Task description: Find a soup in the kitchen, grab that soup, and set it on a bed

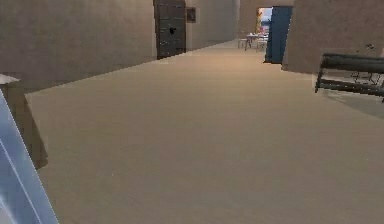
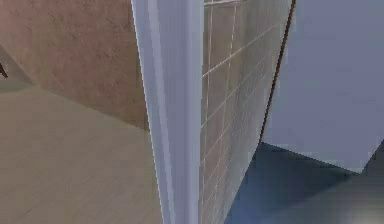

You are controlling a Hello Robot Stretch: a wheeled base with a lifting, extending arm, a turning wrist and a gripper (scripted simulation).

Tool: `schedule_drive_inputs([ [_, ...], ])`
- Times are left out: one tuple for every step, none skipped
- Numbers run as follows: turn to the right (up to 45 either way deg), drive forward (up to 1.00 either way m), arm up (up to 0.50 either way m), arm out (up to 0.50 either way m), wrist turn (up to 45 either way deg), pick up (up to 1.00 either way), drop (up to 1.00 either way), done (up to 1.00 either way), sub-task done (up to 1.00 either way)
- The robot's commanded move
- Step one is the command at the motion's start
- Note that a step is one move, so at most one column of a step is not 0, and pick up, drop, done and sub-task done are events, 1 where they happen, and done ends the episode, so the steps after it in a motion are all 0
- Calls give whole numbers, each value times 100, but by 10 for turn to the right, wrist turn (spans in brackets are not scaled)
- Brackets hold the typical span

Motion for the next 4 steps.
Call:
schedule_drive_inputs([
  [150,0,0,0,0,0,0,0,0],
  [0,100,0,0,0,0,0,0,0],
  [0,100,0,0,0,0,0,0,0],
  [0,100,0,0,0,0,0,0,0],
])
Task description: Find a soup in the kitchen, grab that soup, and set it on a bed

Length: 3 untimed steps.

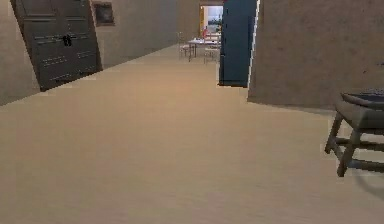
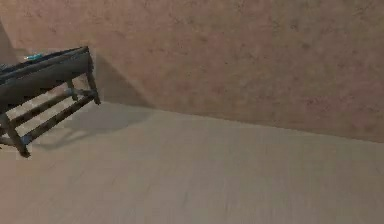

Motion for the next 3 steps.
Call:
schedule_drive_inputs([
  [0,100,0,0,0,0,0,0,0],
  [0,100,0,0,0,0,0,0,0],
  [30,0,0,0,0,0,0,0,0],
])
